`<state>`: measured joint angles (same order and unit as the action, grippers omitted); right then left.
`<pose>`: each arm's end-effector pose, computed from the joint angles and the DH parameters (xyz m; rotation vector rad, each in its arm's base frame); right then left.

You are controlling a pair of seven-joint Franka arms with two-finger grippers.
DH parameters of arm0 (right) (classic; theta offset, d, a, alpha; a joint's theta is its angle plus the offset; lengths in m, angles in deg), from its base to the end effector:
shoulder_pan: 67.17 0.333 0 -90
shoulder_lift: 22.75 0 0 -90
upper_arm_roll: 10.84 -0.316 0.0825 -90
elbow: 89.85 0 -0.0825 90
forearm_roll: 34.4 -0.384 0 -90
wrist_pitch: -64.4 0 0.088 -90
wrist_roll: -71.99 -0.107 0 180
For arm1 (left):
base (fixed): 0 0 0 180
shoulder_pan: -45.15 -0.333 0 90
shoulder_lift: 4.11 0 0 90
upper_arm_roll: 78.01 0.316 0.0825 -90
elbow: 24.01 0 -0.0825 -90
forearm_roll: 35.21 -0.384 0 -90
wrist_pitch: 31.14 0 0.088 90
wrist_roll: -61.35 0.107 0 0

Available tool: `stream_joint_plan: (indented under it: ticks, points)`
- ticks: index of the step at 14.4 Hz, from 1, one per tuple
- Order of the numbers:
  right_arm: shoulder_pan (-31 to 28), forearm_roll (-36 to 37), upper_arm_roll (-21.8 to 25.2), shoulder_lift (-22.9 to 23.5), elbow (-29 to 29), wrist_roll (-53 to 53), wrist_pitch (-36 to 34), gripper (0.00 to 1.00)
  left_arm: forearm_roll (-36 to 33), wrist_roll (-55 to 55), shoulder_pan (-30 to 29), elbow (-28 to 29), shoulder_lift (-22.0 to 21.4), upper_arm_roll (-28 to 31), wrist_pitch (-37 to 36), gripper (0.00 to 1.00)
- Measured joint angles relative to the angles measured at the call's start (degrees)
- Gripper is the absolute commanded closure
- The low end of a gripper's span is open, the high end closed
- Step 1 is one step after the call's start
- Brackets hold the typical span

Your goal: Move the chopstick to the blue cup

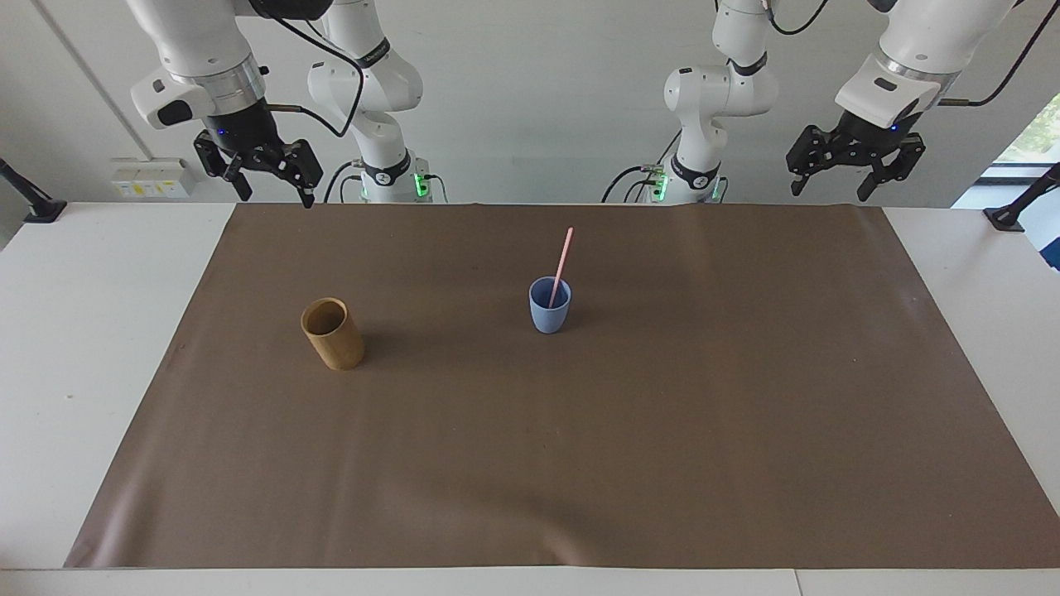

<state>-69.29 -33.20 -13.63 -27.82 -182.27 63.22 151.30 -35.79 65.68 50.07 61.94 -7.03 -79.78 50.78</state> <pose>0.5212 0.0050 0.6475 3.1079 -0.2220 -0.0091 0.5199 -0.0603 0.6726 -3.1152 0.2983 0.0300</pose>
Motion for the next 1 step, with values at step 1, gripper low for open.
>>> stream_joint_plan:
  ticks: [1]
  points:
    - [0.0, 0.0, 0.0, 0.0, 0.2, 0.0, -1.4, 0.0, 0.0, 0.0, 0.0, 0.0, 0.0, 0.0, 0.0, 0.0]
